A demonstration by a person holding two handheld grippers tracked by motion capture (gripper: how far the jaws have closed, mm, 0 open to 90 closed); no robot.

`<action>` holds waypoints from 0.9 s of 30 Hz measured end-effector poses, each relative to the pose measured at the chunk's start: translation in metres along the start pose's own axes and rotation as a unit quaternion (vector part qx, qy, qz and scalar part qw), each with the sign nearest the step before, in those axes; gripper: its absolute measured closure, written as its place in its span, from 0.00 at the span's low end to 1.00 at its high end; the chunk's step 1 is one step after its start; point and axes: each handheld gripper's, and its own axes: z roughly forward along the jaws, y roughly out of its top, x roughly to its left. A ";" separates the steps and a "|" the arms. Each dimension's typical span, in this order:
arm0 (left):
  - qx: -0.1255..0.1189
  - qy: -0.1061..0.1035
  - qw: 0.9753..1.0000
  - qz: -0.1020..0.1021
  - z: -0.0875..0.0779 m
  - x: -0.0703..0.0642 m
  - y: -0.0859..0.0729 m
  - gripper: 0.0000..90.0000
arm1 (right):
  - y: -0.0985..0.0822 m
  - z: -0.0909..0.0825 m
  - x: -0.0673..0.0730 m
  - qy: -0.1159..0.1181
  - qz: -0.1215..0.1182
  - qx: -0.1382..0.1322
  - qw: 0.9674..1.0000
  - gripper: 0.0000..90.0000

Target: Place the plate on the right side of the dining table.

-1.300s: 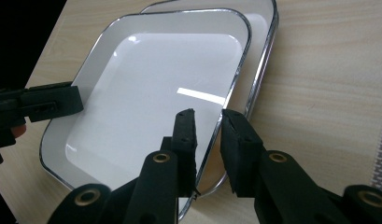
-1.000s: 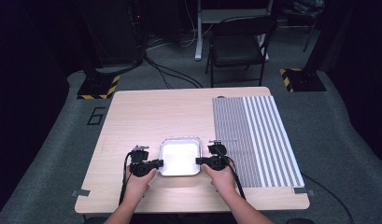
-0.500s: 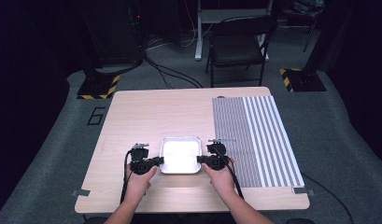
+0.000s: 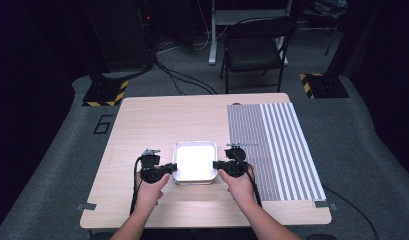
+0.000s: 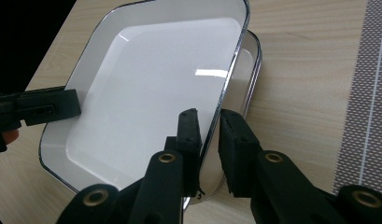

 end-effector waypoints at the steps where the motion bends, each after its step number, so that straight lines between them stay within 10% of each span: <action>1: -0.001 0.002 1.000 0.002 0.000 -0.001 0.001 0.87 | 0.001 0.000 -0.001 0.001 -0.005 -0.003 1.000 0.87; 27: -0.008 -0.009 1.000 0.012 0.002 -0.017 0.017 0.87 | 0.012 -0.020 -0.007 -0.001 -0.007 -0.015 1.000 0.87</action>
